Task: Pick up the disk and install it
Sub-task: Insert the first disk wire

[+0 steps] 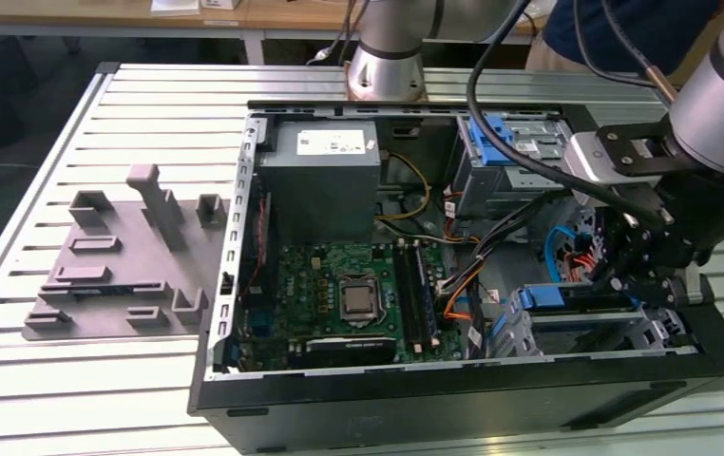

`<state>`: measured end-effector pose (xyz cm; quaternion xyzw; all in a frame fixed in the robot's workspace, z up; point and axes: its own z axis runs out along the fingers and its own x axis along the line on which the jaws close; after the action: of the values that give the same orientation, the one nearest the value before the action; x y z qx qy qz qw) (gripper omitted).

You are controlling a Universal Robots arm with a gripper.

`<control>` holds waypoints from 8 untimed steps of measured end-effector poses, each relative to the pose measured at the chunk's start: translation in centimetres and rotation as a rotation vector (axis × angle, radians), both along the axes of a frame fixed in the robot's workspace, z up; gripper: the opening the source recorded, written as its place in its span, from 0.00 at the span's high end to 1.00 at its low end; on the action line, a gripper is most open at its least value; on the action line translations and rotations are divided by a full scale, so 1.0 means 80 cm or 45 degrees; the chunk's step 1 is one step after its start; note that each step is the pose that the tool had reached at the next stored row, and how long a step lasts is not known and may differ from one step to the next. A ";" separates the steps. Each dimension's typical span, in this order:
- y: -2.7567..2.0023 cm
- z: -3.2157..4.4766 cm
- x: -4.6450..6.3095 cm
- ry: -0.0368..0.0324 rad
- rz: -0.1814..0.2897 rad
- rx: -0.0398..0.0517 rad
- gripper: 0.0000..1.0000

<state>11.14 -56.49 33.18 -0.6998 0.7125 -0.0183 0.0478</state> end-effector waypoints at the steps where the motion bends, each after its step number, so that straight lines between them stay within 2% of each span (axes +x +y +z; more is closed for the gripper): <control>1: 0.0000 -0.0005 0.000 0.0006 0.000 0.000 0.84; 5: -0.0001 -0.0028 0.000 0.0064 0.000 0.000 0.84; 8: -0.0001 -0.0029 0.000 0.0067 0.000 0.000 0.84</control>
<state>11.14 -56.50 32.95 -0.6999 0.7126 -0.0165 0.0459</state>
